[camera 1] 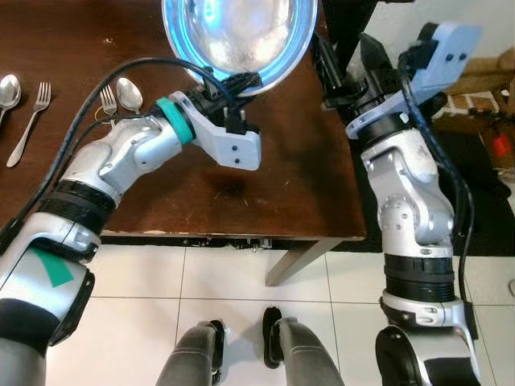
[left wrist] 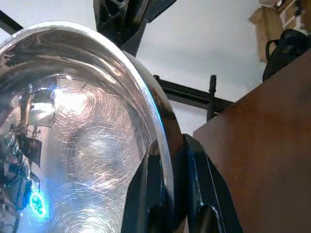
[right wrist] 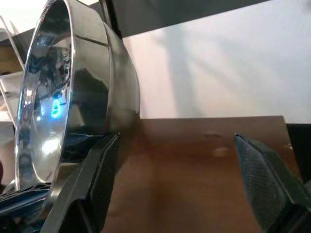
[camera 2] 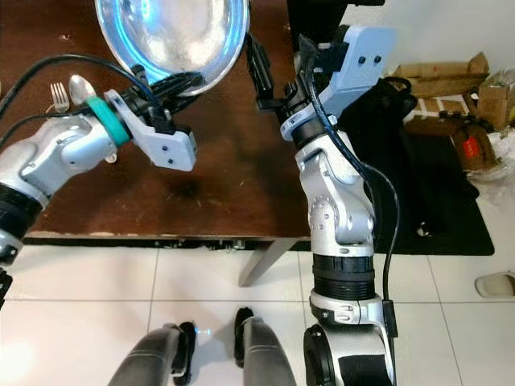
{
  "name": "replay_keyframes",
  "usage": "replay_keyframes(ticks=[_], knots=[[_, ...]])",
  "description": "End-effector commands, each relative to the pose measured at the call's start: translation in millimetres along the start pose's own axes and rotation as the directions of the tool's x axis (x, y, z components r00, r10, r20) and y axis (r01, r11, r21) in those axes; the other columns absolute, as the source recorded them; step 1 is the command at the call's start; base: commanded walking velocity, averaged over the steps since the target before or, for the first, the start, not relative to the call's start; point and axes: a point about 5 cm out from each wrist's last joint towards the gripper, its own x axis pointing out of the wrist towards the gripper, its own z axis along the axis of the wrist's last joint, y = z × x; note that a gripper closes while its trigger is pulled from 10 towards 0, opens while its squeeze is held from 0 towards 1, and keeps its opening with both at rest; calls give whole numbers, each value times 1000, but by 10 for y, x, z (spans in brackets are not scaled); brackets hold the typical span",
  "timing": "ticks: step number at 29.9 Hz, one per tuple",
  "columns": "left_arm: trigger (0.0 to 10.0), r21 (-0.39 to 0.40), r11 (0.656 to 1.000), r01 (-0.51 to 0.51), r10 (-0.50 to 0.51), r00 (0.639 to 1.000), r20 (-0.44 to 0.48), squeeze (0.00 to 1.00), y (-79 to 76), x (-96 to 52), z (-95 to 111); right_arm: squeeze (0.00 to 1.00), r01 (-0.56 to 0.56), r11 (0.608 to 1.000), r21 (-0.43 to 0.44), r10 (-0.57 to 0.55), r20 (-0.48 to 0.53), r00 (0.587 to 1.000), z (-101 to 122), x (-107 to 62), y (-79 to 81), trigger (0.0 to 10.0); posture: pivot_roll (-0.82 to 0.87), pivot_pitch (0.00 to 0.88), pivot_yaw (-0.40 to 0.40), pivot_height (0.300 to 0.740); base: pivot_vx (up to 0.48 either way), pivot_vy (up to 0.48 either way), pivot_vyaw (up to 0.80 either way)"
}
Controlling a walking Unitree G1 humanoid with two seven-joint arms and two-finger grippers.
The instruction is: Setting the table
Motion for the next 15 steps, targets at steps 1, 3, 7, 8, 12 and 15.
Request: replay_keyframes(ticks=[1, 3, 7, 8, 12, 15], knots=[[10000, 10, 1000, -21, 19, 991, 135, 0, -1, 70, 230, 0, -126, 992, -4, 126, -3, 992, 9, 31, 196, 10000, 38, 127, -26, 740, 0, 0, 0], [10000, 22, 998, -56, 53, 989, 137, 0, 30, 52, 242, 0, -160, 987, -20, 160, 0, 987, 40, 12, 243, 10000, 36, 123, -31, 740, 0, 0, 0], [10000, 33, 996, -81, 76, 989, 127, 0, 49, 30, 228, 0, -180, 983, -34, 180, 3, 984, 66, -13, 269, 10000, 34, 121, -31, 740, 0, 0, 0], [10000, 33, 996, -81, 76, 989, 127, 0, 49, 30, 228, 0, -180, 983, -34, 180, 3, 984, 66, -13, 269, 10000, 34, 121, -31, 740, 0, 0, 0], [10000, 62, 992, -109, 104, 992, 74, 0, 84, -7, 135, 220, -181, 981, -64, 181, 6, 983, 115, -61, 244, 10000, 31, 107, -34, 740, 0, 0, 0], [10000, 78, 989, -122, 120, 992, 27, 0, 106, -32, 68, 1000, -172, 981, -90, 173, 9, 985, 138, -90, 215, 10000, 31, 94, -34, 740, 0, 0, 0]])
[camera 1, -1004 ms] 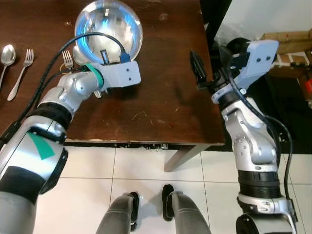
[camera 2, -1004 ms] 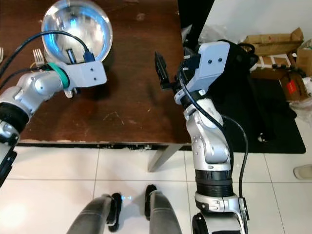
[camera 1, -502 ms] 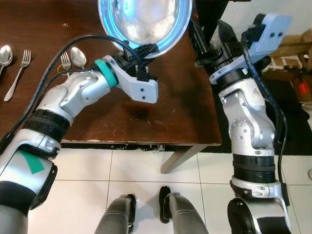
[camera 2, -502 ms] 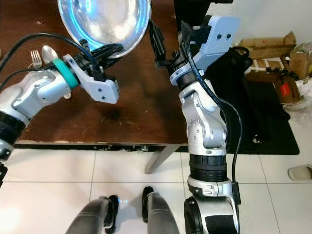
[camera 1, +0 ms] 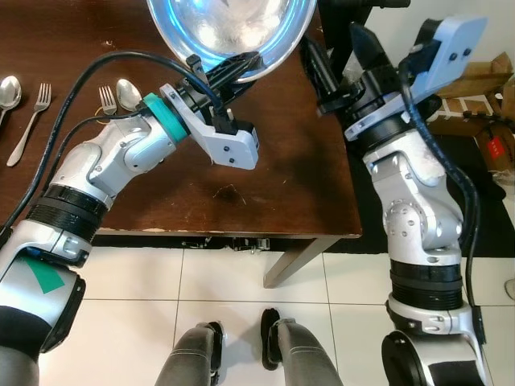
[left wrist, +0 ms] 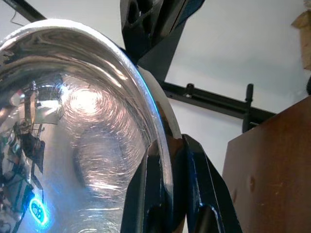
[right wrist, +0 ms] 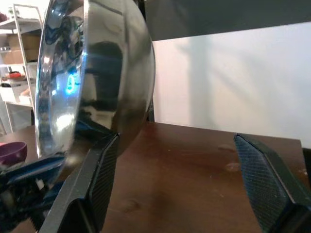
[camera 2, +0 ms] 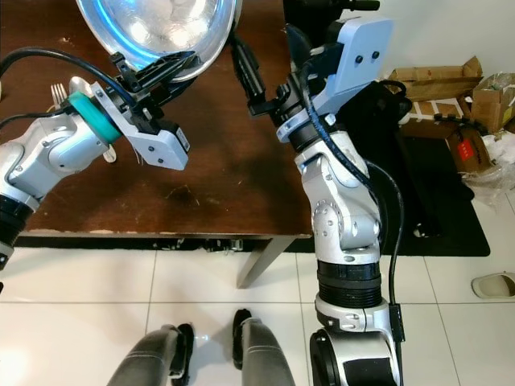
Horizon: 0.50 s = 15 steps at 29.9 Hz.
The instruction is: Setting the table
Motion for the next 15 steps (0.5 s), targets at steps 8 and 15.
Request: replay_keyframes(ticks=[8, 15], knots=[[10000, -4, 1000, 12, -12, 1000, -2, 0, -76, -6, 71, 0, -67, 998, -10, 67, 38, 997, 60, 20, 142, 10000, 34, 79, -33, 740, 0, 0, 0], [10000, 3, 1000, -2, 2, 1000, -7, 0, -79, -4, 72, 0, -90, 993, 71, 86, 64, 994, 105, 22, 162, 10000, 38, 70, -40, 740, 0, 0, 0]])
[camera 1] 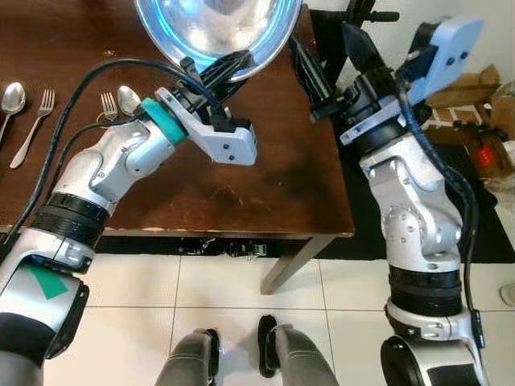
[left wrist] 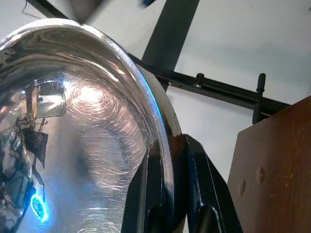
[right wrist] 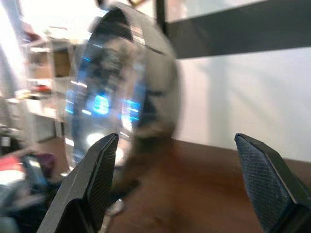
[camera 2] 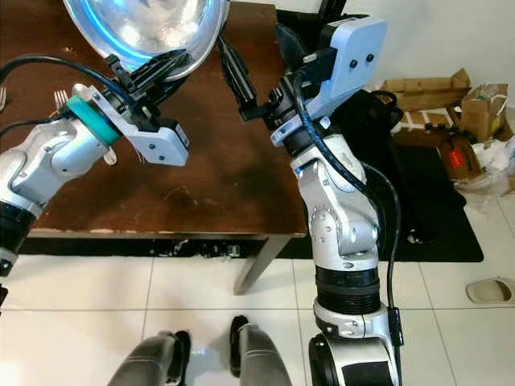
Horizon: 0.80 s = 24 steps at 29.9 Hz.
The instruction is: Setting the table
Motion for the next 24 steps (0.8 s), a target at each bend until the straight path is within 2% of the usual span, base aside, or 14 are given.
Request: replay_keyframes(ticks=[1, 5, 6, 11, 15, 17, 18, 19, 21, 22, 24], knots=[[10000, 7, 1000, -6, 5, 999, 50, 0, -10, 38, 99, 0, -13, 1000, 13, 13, 6, 1000, 28, 0, 13, 10000, 38, 70, -40, 740, 0, 0, 0], [10000, -11, 1000, -3, 4, 997, 76, 0, -51, 54, 166, 0, -13, 999, 43, 13, 5, 1000, 17, 10, 18, 10000, 35, 70, -38, 740, 0, 0, 0], [10000, -23, 1000, -8, 10, 996, 83, 0, -78, 94, 210, 0, -30, 997, 77, 29, 5, 1000, -4, 26, 54, 10000, 36, 69, -41, 740, 0, 0, 0], [10000, -37, 999, -19, 23, 994, 109, 0, -77, 127, 277, 0, -27, 996, 85, 28, -10, 1000, -45, 35, 79, 10000, 35, 71, -39, 740, 0, 0, 0], [10000, -51, 999, -19, 27, 990, 141, 0, -90, 119, 355, 0, 26, 997, 66, -23, -44, 999, -114, 33, 39, 10000, 37, 74, -40, 740, 0, 0, 0], [10000, -59, 998, -4, 13, 987, 158, 0, -140, 75, 408, 0, 119, 992, 35, -116, -89, 989, -193, 25, -64, 10000, 41, 83, -42, 740, 0, 0, 0], [10000, -59, 998, -4, 13, 987, 158, 0, -140, 75, 408, 0, 119, 992, 35, -116, -89, 989, -193, 25, -64, 10000, 41, 83, -42, 740, 0, 0, 0], [10000, -60, 998, 3, 7, 987, 159, 0, -157, 59, 418, 0, 152, 988, 35, -148, -100, 984, -215, 21, -105, 4196, 44, 85, -44, 740, 0, 0, 0], [10000, -61, 998, 6, 4, 987, 160, 0, -167, 48, 423, 0, 172, 985, 36, -167, -107, 980, -227, 17, -131, 4196, 45, 85, -44, 740, 0, 0, 0], [10000, -62, 998, 7, 3, 987, 159, 0, -168, 43, 424, 0, 179, 983, 41, -174, -107, 979, -228, 17, -141, 0, 46, 86, -46, 740, 0, 0, 0], [10000, -61, 998, 8, 2, 987, 160, 0, -168, 42, 425, 0, 180, 983, 45, -175, -105, 979, -226, 18, -144, 0, 45, 88, -46, 740, 0, 0, 0]])
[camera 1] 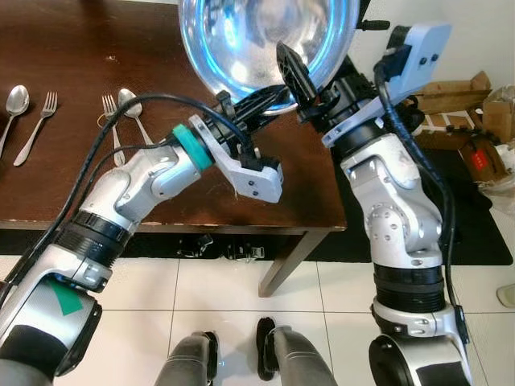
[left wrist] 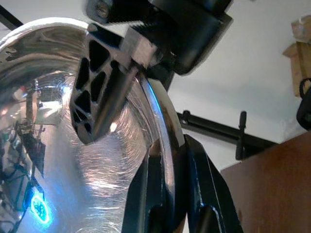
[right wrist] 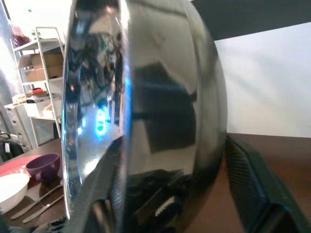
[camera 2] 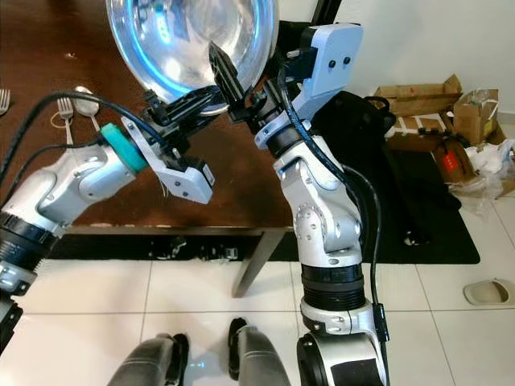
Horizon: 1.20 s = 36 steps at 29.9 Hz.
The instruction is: Setting the table
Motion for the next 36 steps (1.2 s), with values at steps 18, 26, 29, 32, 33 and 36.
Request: replay_keyframes(ticks=[18, 26, 29, 32, 33, 36], knots=[[10000, -10, 999, -44, 44, 999, 23, 0, 31, 29, 88, 0, 88, 996, 8, -88, -14, 996, -28, -31, -135, 0, 44, 90, -43, 740, 0, 0, 0], [10000, 39, 998, -50, 51, 998, -32, 0, 22, 24, 10, 0, 113, 993, -25, -114, -36, 993, -34, -55, -167, 10000, 39, 92, -47, 740, 0, 0, 0], [10000, 80, 995, -68, 74, 994, -85, 0, 44, 20, -79, 0, 132, 990, -52, -135, -48, 990, -37, -80, -196, 10000, 38, 92, -47, 740, 0, 0, 0], [10000, 103, 992, -78, 91, 989, -119, 0, 68, 23, -141, 1000, 141, 988, -60, -144, -50, 988, -34, -105, -217, 10000, 37, 92, -46, 740, 0, 0, 0], [10000, 103, 992, -78, 91, 989, -119, 0, 68, 23, -141, 1000, 141, 988, -60, -144, -50, 988, -34, -105, -217, 10000, 37, 92, -46, 740, 0, 0, 0], [10000, 97, 992, -81, 92, 989, -117, 0, 67, 26, -134, 1000, 138, 989, -60, -141, -47, 989, -32, -106, -213, 10000, 37, 92, -45, 740, 0, 0, 0]])
